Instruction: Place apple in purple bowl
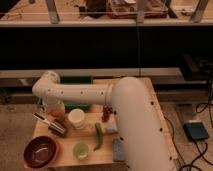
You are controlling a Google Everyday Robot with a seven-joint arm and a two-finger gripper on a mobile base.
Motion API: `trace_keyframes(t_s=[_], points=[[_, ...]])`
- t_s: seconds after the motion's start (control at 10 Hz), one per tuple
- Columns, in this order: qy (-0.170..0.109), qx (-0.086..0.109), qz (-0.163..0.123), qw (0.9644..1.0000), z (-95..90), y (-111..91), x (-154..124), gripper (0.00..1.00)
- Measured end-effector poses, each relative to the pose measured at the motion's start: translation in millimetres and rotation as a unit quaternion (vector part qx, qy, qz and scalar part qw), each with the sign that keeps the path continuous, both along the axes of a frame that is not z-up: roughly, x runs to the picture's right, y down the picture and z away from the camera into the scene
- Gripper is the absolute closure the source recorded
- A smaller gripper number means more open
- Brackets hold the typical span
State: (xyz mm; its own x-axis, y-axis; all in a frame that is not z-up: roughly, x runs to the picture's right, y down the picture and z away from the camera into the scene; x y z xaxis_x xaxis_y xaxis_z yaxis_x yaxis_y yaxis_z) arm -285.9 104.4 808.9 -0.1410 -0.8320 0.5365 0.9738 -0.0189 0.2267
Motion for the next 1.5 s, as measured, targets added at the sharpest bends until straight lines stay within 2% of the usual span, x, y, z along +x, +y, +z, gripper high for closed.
trace_keyframes(t_s=[0.1,0.2,0.3,0.5,0.6,0.8,0.9,1.0,1.2,1.3,1.4,1.5], points=[[-0.011,0.003,-0.001,0.9999,-14.4,-8.9,1.7,0.97],[-0.033,0.002,-0.009,0.9994,-36.7,-19.5,3.7,0.97],[-0.062,-0.007,-0.030,0.9976,-62.1,-24.1,7.4,0.97],[-0.101,-0.030,-0.070,0.9920,-99.5,-11.5,8.0,0.97],[-0.119,-0.047,-0.094,0.9873,-120.0,5.7,8.5,0.97],[-0.151,-0.077,-0.133,0.9766,-150.3,45.7,12.2,0.97],[-0.173,-0.091,-0.154,0.9685,-169.5,67.1,12.3,0.97],[-0.187,-0.101,-0.169,0.9624,-179.4,78.9,12.7,0.97],[-0.225,-0.117,-0.220,0.9421,-196.9,99.1,4.1,0.97],[-0.232,-0.113,-0.246,0.9342,-202.7,103.1,-7.8,0.95],[-0.232,-0.109,-0.261,0.9305,-202.8,105.1,-19.4,0.89],[-0.232,-0.109,-0.267,0.9291,-202.5,106.3,-23.7,0.85]])
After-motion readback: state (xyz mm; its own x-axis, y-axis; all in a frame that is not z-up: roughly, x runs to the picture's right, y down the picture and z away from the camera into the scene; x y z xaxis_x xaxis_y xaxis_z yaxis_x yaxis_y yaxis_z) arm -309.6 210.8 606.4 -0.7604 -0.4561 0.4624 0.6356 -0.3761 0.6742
